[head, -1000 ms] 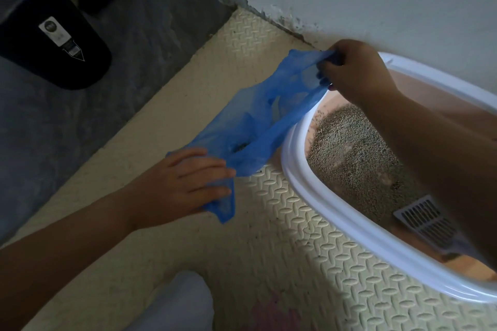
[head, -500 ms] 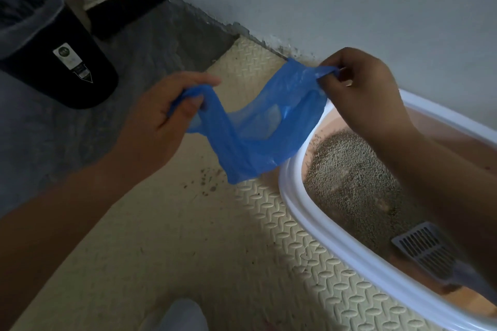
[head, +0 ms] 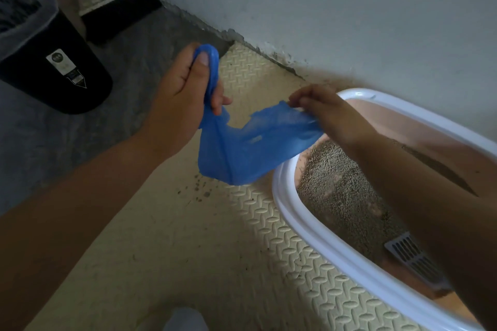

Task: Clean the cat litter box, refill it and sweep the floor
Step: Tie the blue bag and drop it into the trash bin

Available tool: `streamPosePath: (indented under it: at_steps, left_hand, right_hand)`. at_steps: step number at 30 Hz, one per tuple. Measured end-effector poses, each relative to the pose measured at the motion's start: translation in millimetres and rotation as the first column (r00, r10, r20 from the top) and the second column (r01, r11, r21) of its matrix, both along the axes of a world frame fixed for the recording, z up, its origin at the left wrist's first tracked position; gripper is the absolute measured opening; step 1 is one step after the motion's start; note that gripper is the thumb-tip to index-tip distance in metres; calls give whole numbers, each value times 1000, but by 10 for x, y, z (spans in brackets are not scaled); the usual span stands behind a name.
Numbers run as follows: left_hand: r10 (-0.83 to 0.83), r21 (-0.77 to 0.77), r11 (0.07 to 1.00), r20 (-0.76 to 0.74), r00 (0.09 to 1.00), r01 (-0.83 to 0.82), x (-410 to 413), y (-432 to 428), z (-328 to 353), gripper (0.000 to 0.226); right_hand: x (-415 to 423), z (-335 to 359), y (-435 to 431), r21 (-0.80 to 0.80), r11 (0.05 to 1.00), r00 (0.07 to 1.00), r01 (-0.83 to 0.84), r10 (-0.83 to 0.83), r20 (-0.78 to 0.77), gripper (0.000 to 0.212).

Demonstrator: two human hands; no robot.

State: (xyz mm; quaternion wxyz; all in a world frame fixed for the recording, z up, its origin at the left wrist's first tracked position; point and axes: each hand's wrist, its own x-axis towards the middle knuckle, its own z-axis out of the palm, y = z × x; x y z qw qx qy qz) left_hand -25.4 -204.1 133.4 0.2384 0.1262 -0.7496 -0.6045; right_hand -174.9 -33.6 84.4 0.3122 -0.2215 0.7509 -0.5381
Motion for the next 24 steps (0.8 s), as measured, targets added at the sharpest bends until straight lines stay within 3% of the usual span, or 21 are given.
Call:
streamPosePath:
  at_steps: [4,6,8,11,13,17,18,20,22,24]
  left_hand:
    - [-38,-26,999,51,998,39,-15,38,-59,25]
    - [-60,-67,996,90,994,66,-21,69,-105,24]
    - [-71,-115,990,106,992,84,-26,85,-131,23]
    - [-67,-127,989,106,992,80,-43,84,-136,24]
    - [-63,-135,988,98,993,76,-49,81,-140,26]
    - [-44,-141,988,83,996,56,-74,66,-144,25]
    - [-34,-141,989,83,996,45,-89,62,-145,25]
    - [-17,-128,991,82,997,27,-126,67,-151,25]
    - [-4,-97,995,83,997,12,-165,85,-167,25]
    - [-7,-44,999,83,997,11,-207,106,-180,22]
  right_hand:
    - [31,-105,36,95,992,996,-78,83,-40,48]
    - [22,-80,37,185,969,970,-161,190,-150,60]
    - [37,-53,29,302,913,874,-275,369,-317,63]
    - [71,-43,51,430,854,734,-294,490,-470,46]
    - [31,-12,86,464,862,710,-202,455,-538,31]
    - [-167,105,150,444,896,535,-12,381,-754,16]
    - [-201,163,164,430,902,549,30,344,-762,14]
    - [-236,278,180,393,917,683,66,246,-688,16]
    - [-238,352,181,230,973,868,32,87,-489,18]
    - [-203,381,190,105,994,967,-5,31,-253,14]
